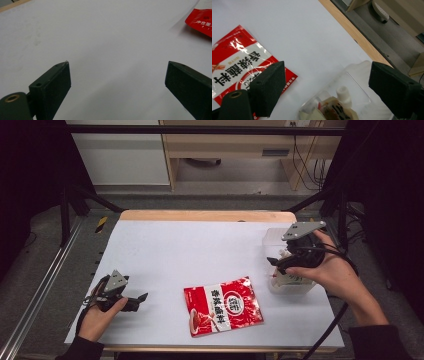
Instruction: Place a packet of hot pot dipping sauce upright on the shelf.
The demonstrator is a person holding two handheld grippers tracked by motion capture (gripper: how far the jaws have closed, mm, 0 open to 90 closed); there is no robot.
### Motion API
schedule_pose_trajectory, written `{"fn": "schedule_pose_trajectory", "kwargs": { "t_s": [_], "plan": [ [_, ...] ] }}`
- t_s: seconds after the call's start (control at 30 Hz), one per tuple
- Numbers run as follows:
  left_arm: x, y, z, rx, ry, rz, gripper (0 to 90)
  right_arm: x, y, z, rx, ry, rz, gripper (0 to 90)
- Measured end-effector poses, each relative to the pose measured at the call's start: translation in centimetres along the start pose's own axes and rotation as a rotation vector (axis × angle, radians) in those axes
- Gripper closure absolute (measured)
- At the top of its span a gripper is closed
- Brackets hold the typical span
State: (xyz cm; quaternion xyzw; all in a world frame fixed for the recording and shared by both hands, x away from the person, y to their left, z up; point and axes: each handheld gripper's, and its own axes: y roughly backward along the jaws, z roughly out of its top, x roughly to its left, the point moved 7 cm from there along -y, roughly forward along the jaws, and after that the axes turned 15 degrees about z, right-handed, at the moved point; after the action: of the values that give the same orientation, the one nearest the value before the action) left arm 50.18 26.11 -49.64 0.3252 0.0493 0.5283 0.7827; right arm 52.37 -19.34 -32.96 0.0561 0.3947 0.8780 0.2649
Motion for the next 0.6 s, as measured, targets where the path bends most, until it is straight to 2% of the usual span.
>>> {"fn": "schedule_pose_trajectory", "kwargs": {
  "t_s": [0.17,0.3,0.6],
  "plan": [
    [0.1,-0.1,0.0,-0.002,0.004,0.003,6.3,2.1,-1.1,1.6,0.000,0.040,0.028,12.8],
    [0.0,-0.2,0.0,0.002,0.000,0.002,6.3,3.2,-1.7,2.2,0.004,0.060,0.038,12.2],
    [-0.1,-0.2,0.0,0.003,-0.008,-0.001,6.2,5.2,-3.6,3.1,-0.013,0.073,0.072,11.0]
  ]
}}
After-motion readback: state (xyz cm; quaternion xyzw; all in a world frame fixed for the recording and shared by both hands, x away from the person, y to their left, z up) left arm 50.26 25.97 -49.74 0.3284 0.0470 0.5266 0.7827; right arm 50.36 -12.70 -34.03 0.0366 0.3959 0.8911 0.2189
